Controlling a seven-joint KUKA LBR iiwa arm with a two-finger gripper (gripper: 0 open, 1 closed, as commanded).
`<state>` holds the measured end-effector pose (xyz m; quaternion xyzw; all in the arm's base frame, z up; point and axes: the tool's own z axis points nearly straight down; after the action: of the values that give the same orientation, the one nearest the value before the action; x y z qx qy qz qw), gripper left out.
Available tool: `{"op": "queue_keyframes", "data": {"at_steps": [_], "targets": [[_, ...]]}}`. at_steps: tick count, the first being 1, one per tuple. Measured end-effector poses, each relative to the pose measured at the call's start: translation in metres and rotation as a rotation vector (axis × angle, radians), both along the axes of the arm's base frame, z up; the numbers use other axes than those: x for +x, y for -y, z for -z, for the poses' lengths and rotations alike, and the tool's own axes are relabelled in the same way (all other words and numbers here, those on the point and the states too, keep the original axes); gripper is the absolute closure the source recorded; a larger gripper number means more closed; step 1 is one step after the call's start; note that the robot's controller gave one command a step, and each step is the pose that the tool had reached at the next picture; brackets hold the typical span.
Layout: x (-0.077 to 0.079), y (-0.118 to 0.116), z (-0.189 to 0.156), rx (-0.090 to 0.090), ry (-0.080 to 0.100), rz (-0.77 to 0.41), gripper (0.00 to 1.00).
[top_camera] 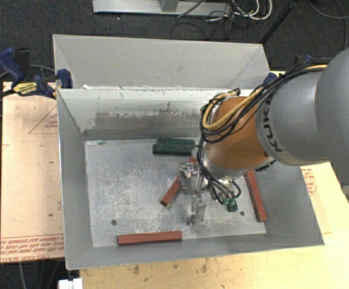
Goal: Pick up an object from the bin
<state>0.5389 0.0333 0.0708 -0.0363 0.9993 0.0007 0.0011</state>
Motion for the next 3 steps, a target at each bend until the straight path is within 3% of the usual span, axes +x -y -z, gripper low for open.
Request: {"op": "queue_keyframes", "data": {"at_steps": [1,2,3], "targets": [[0.008,-0.071,-0.001,0.002,0.005,-0.16,0.0],[0.031,-0.138,-0.001,0.003,0.006,-0.191,0.0],[0.074,-0.202,0.0,0.004,0.006,-0.196,0.0]]}}
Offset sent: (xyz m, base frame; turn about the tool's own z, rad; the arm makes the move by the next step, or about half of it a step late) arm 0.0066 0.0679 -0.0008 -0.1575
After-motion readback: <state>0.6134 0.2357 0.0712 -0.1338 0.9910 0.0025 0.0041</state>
